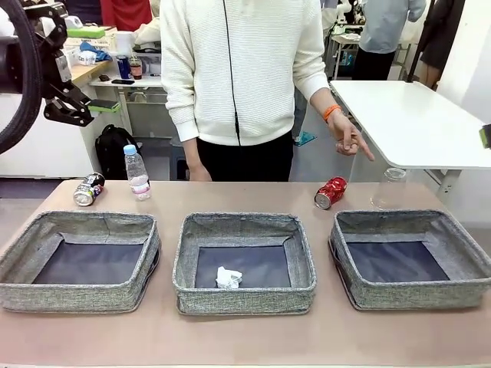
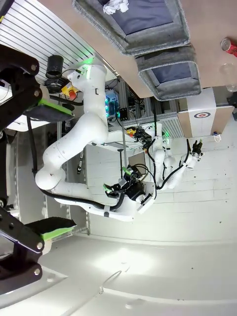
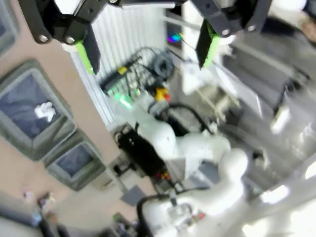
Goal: Sort the waste into the appropriate baskets.
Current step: Pick up the waste item pointed out by the person.
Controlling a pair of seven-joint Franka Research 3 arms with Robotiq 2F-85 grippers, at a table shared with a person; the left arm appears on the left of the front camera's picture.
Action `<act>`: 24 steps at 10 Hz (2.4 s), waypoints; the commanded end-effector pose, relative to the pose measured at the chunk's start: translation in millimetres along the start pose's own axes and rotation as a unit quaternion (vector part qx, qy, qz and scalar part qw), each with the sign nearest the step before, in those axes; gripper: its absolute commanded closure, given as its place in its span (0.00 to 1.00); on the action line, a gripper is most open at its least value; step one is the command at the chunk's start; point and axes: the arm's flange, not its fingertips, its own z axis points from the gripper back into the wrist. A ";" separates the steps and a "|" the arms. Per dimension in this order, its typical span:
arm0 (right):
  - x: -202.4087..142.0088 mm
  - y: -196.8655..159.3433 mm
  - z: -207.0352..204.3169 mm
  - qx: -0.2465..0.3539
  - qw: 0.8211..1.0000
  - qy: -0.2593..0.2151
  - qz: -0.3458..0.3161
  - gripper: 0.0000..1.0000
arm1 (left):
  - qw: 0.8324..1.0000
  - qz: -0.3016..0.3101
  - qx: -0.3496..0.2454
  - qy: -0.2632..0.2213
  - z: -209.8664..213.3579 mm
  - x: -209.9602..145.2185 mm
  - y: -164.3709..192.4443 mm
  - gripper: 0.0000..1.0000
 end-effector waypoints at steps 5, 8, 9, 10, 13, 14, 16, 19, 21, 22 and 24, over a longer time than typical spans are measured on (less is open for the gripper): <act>54.4 -48.4 -3.7 -0.283 0.934 -0.131 0.177 0.00 | 1.000 -0.010 0.003 0.009 2.9 -1.8 1.7 0.00; 39.2 -27.1 31.5 -0.186 0.942 -0.062 0.271 0.00 | 1.000 -0.010 0.003 0.009 2.9 -1.8 1.7 0.00; 31.5 -47.7 49.2 -0.235 0.928 -0.084 0.277 0.00 | 1.000 -0.010 0.003 0.009 2.9 -1.8 1.7 0.00; 21.8 -88.5 70.1 -0.213 0.922 -0.106 0.304 0.00 | 1.000 -0.010 0.003 0.009 2.9 -1.8 1.7 0.00; -19.7 -227.0 100.5 -0.234 0.909 -0.141 0.314 0.00 | 1.000 -0.010 0.003 0.009 2.9 -1.8 1.7 0.00; -37.2 -276.6 98.8 -0.261 0.903 -0.129 0.316 0.00 | 1.000 -0.010 0.003 0.009 2.9 -1.8 1.7 0.00; -47.0 -309.8 97.2 -0.301 0.902 -0.121 0.285 0.00 | 1.000 -0.010 0.003 0.009 2.9 -1.8 1.7 0.00; -73.9 -306.1 91.0 -0.281 0.910 -0.116 0.281 0.00 | 1.000 -0.010 0.003 0.009 2.9 -1.8 1.7 0.00; -68.7 -318.6 93.1 -0.283 0.911 -0.114 0.276 0.00 | 1.000 -0.010 0.003 0.009 2.9 -1.8 1.7 0.00; -59.6 -338.7 115.8 -0.308 0.903 -0.162 0.252 0.00 | 1.000 -0.010 0.003 0.009 2.9 -1.8 1.7 0.00; -50.5 -401.0 147.9 -0.282 0.921 -0.168 0.210 0.00 | 1.000 -0.010 0.003 0.009 2.9 -1.8 1.7 0.00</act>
